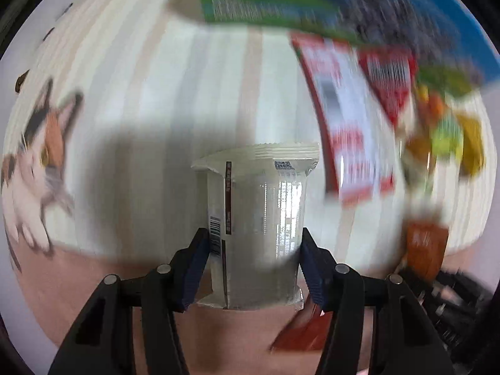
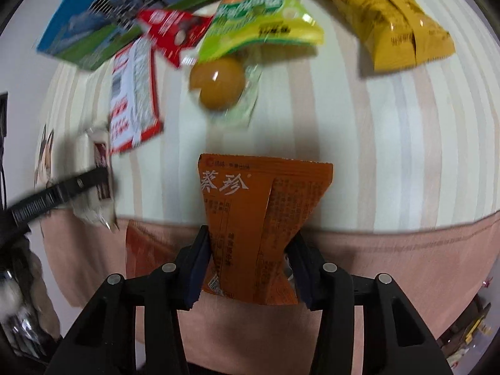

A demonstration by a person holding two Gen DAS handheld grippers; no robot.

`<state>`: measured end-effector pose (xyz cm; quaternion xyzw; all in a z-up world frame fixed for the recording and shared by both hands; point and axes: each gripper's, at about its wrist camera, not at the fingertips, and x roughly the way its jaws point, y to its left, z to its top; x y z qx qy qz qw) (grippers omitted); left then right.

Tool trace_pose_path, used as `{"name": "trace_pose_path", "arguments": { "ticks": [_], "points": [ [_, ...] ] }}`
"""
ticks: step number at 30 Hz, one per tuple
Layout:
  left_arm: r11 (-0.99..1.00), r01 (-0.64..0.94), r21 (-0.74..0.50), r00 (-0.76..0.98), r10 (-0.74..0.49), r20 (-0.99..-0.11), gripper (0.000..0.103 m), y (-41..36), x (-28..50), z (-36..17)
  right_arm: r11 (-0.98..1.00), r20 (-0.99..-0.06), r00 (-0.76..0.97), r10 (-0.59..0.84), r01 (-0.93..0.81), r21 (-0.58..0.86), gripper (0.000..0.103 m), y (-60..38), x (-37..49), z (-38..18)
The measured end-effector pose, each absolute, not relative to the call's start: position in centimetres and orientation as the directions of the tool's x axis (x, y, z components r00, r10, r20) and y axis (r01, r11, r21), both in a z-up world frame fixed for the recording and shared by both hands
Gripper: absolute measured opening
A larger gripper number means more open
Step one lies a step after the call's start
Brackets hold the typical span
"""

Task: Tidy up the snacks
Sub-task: 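Grasp the clear cup-shaped packet with the left tool while the right tool grasps the orange Caizhen bag, then carry both packets into the cardboard box and open both tools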

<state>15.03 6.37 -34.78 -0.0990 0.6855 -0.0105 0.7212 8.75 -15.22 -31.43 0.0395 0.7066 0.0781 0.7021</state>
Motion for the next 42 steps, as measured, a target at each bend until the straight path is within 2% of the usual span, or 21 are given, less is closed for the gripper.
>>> {"name": "trace_pose_path", "arguments": {
  "ticks": [6, 11, 18, 23, 26, 35, 41, 42],
  "points": [
    [0.98, -0.131, -0.148, 0.066, -0.14, -0.988, 0.057, 6.1, 12.9, -36.0, 0.984, -0.986, -0.024, 0.167, -0.063, 0.168, 0.051, -14.5, 6.9, -32.3],
    [0.946, -0.214, -0.244, 0.165, -0.211, -0.963, 0.057, 7.1, 11.6, -36.2, 0.984, -0.985, -0.036, 0.169, -0.048, 0.171, 0.052, -14.2, 6.8, -32.4],
    [0.948, -0.201, -0.246, 0.155, -0.218, -0.964, 0.055, 8.7, 10.9, -35.9, 0.985, -0.985, -0.028, 0.168, -0.025, 0.168, 0.053, -17.0, 8.6, -33.0],
    [0.964, -0.188, -0.188, 0.166, -0.158, -0.973, 0.054, 7.6, 10.8, -33.9, 0.988, -0.988, 0.008, 0.152, -0.037, 0.152, 0.049, -16.7, 9.3, -34.2],
    [0.959, -0.193, -0.206, 0.18, -0.171, -0.969, 0.054, 7.5, 9.5, -31.9, 0.986, -0.986, 0.025, 0.164, -0.036, 0.163, 0.046, -15.5, 9.3, -33.9],
    [0.949, -0.142, -0.282, 0.299, -0.231, -0.926, 0.054, 6.0, 7.3, -23.1, 0.947, -0.943, 0.097, 0.32, -0.043, 0.317, 0.043, -15.5, 8.8, -27.7],
    [0.916, -0.078, -0.394, 0.361, -0.342, -0.867, 0.054, 5.3, 11.7, -16.5, 0.909, -0.884, 0.212, 0.416, -0.08, 0.409, 0.043, -16.4, 12.0, -19.4],
    [0.913, -0.073, -0.4, 0.372, -0.348, -0.861, 0.054, 4.5, 13.0, -17.1, 0.905, -0.877, 0.227, 0.424, -0.089, 0.415, 0.043, -16.8, 12.9, -18.2]
  ]
}}
